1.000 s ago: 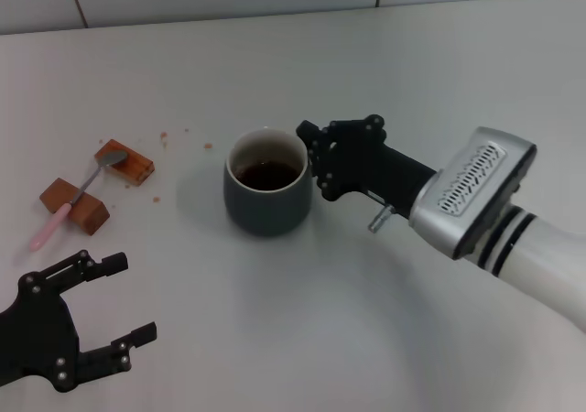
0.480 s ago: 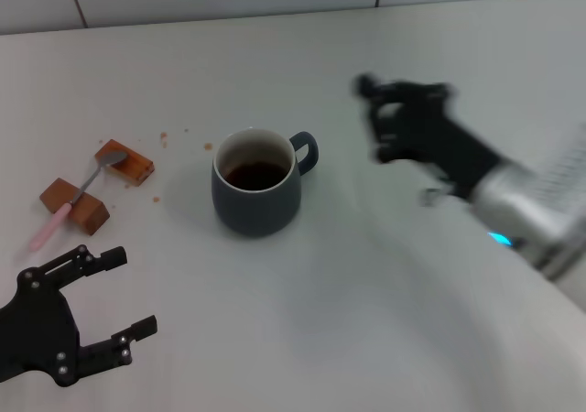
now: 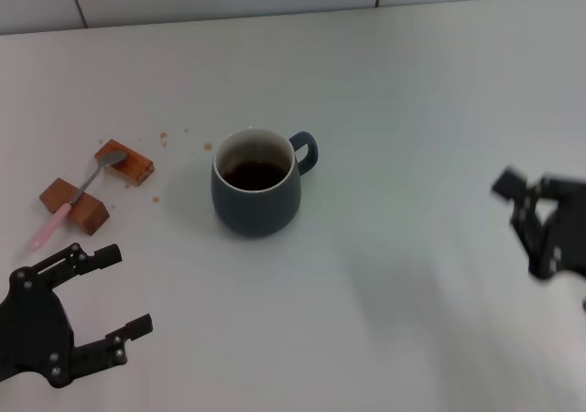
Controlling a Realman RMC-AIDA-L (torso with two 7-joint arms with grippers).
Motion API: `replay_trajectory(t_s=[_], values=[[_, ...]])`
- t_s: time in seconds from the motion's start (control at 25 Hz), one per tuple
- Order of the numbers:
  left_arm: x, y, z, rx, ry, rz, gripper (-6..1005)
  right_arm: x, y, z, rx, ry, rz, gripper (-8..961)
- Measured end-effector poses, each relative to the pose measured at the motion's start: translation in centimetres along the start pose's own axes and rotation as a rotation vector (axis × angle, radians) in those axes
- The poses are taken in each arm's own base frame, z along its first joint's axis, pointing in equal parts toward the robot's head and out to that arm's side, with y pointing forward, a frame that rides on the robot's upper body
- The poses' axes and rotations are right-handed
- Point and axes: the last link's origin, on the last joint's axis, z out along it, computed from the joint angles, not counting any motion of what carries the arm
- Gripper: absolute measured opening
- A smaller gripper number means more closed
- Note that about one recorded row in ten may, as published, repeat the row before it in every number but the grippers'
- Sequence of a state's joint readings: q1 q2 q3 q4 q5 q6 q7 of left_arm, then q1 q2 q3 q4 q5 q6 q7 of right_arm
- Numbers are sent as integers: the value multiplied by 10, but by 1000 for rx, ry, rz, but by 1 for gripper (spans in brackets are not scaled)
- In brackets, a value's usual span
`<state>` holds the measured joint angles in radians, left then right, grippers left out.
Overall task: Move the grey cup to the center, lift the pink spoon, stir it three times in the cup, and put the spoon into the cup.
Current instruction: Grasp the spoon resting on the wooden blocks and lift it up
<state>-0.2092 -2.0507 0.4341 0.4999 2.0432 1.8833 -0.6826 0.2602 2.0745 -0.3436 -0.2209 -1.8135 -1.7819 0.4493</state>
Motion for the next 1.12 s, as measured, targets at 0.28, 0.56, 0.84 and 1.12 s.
replay_trajectory(t_s=[0.28,0.56,0.84,1.12], values=[[-1,3,0,-3,1,-7,811,16,20,-18,-171,169,82,37],[-2,5,2,-10,2,-14,811,27,22,-17,-187,252,102,139],[-2,7,1,-13,5,-18,810,29,23,-15,-202,264,104,436],[-2,8,0,-10,6,-21,810,30,24,-15,-204,265,105,675]])
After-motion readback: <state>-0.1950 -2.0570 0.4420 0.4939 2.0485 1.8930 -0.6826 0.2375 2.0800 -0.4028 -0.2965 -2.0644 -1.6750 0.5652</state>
